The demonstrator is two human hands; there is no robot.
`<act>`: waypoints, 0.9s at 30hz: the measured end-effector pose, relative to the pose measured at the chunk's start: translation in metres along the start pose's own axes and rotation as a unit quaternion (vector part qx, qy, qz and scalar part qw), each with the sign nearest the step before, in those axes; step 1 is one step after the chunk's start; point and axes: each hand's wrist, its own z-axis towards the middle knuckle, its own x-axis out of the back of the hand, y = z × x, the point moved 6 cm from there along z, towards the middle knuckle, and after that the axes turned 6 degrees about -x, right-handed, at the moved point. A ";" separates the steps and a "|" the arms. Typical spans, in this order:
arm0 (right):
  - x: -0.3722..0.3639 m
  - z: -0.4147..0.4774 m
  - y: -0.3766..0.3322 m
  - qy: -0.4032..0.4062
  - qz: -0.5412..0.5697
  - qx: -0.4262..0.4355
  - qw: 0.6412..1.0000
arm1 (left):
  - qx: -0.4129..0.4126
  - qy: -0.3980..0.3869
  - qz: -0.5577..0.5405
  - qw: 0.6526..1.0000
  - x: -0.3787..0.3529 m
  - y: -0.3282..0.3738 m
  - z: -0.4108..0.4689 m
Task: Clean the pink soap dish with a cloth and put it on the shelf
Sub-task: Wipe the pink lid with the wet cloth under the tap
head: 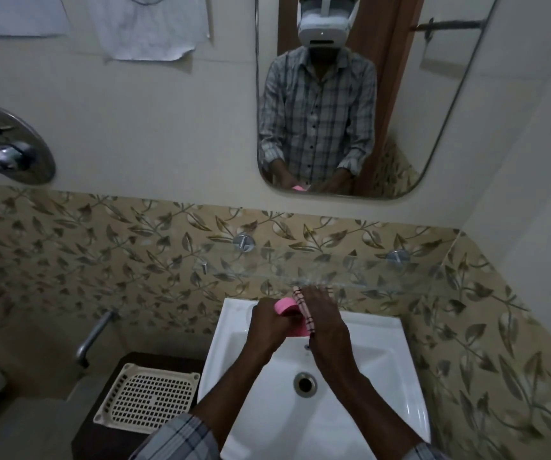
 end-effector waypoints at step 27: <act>0.012 -0.005 -0.033 -0.005 0.024 0.018 1.000 | -0.063 -0.047 0.039 0.996 -0.009 0.012 -0.004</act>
